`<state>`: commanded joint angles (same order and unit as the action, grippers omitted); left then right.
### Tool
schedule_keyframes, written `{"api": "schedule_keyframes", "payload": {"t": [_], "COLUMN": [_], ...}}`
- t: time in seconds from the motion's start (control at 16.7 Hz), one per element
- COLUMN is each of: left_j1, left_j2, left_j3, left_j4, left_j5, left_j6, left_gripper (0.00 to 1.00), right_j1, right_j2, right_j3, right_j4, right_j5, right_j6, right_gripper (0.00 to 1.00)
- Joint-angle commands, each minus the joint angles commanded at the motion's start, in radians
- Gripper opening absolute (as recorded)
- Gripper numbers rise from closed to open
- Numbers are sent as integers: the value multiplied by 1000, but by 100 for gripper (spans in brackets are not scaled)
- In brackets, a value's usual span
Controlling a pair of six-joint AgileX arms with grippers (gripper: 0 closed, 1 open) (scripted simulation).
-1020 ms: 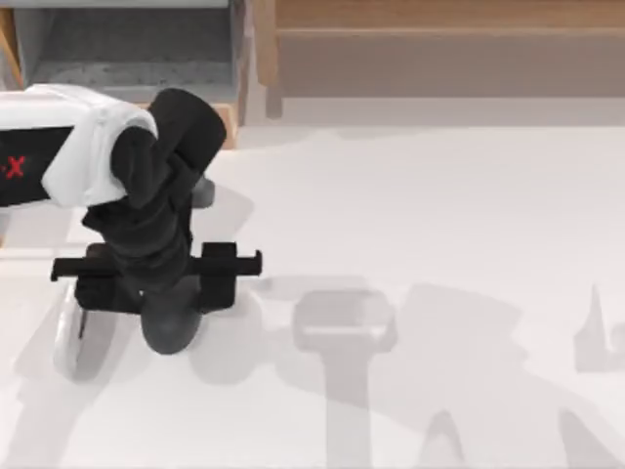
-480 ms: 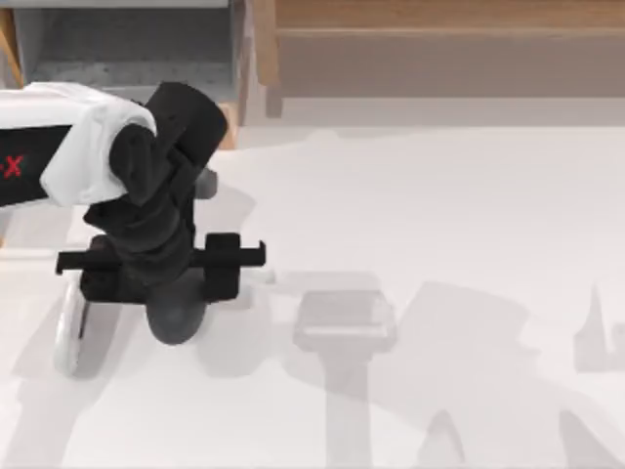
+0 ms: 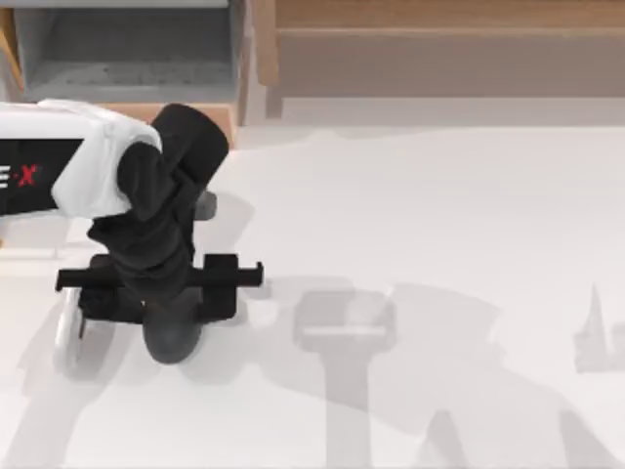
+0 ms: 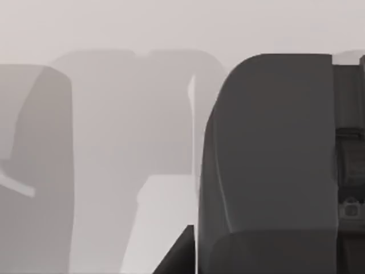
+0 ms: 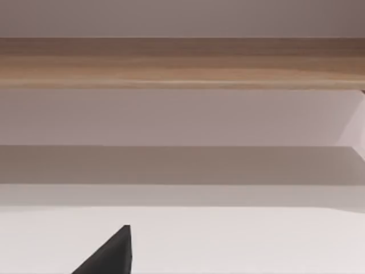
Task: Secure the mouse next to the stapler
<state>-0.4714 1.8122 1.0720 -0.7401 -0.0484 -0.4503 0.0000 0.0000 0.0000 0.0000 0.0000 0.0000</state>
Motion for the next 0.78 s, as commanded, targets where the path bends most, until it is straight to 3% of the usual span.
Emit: {"api": "schedule_keyframes", "payload": {"t": [0.18, 0.78], "left_j1": [0, 0], "left_j2": [0, 0], "left_j3": [0, 0], "left_j4": [0, 0], "left_j5": [0, 0], "left_j6": [0, 0], "left_gripper": [0, 75], "right_j1": [0, 0], "right_j2": [0, 0], "right_j3": [0, 0], "right_j4": [0, 0], "right_j5": [0, 0], "right_j6": [0, 0], "right_gripper": [100, 100]}}
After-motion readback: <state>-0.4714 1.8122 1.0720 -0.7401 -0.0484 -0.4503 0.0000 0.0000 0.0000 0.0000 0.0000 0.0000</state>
